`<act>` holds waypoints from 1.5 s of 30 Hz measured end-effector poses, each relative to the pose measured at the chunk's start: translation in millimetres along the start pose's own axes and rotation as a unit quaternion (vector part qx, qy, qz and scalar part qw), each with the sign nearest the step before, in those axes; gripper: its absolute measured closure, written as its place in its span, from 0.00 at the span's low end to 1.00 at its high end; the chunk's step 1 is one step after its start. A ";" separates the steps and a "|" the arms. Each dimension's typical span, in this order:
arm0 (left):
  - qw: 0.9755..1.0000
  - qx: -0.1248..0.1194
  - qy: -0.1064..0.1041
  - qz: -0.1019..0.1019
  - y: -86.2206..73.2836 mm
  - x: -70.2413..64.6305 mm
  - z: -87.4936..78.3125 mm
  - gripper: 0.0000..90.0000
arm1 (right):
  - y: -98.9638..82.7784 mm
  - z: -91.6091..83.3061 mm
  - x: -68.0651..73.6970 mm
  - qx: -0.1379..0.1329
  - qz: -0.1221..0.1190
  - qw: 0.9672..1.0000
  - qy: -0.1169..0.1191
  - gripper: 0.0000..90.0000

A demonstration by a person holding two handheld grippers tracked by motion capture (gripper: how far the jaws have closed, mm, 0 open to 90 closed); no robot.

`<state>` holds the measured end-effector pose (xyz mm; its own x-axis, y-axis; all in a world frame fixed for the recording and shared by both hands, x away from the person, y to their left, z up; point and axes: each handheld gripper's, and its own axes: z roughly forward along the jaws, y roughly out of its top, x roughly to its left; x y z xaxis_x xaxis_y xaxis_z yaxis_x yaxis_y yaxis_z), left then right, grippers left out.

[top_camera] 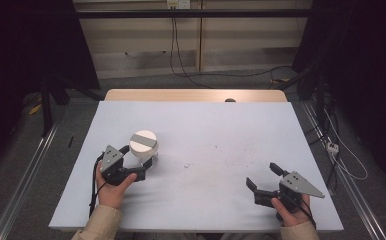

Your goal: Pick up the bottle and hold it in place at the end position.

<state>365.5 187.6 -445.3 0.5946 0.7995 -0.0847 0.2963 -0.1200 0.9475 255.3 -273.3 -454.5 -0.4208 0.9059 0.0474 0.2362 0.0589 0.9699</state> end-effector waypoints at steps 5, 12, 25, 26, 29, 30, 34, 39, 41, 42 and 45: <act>1.000 0.008 0.014 -0.002 -0.8 -1.9 6.9 0.04 | 0.1 -0.1 0.1 -0.001 0.001 1.000 0.001 0.03; 1.000 0.013 0.027 -0.002 -1.3 -3.2 14.8 0.04 | 0.3 -0.1 0.0 0.000 0.002 1.000 0.000 0.04; 0.999 0.013 0.042 -0.003 -2.4 -6.2 27.8 0.07 | 0.4 0.5 0.1 0.001 0.000 1.000 0.000 0.04; 0.999 0.014 0.044 -0.001 -2.3 -6.4 28.9 0.07 | 0.3 0.6 0.1 0.002 0.001 1.000 -0.001 0.04; 0.999 0.010 0.048 0.000 -1.5 -8.9 32.4 0.08 | 0.4 0.4 -0.1 0.001 0.002 1.000 -0.002 0.04; 0.999 0.007 0.052 0.000 -0.9 -10.1 33.5 0.08 | 0.5 0.2 -0.2 0.001 0.002 1.000 -0.003 0.04; 0.998 0.006 0.055 0.001 -0.3 -11.5 37.5 0.09 | 0.8 -0.1 -0.9 0.000 0.002 1.000 -0.002 0.04; 0.998 0.008 0.056 0.002 -0.4 -12.2 41.8 0.11 | 0.7 -0.1 -1.5 0.000 0.003 1.000 -0.002 0.04; 0.998 0.006 0.056 0.003 -0.4 -11.9 42.1 0.12 | 1.1 -0.7 -1.5 -0.002 0.001 1.000 -0.002 0.04; 0.998 0.007 0.057 0.004 -0.4 -11.8 42.1 0.12 | 1.3 -0.7 -1.4 -0.002 0.002 1.000 -0.002 0.04; 0.998 0.006 0.059 0.009 -0.2 -11.0 41.3 0.15 | 1.2 -0.5 -1.6 -0.002 0.001 1.000 -0.001 0.04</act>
<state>389.7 154.5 -457.3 0.5075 0.8611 -0.0304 0.2962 -0.1413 0.9446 255.7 -274.8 -453.3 -0.4177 0.9073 0.0493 0.2343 0.0551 0.9706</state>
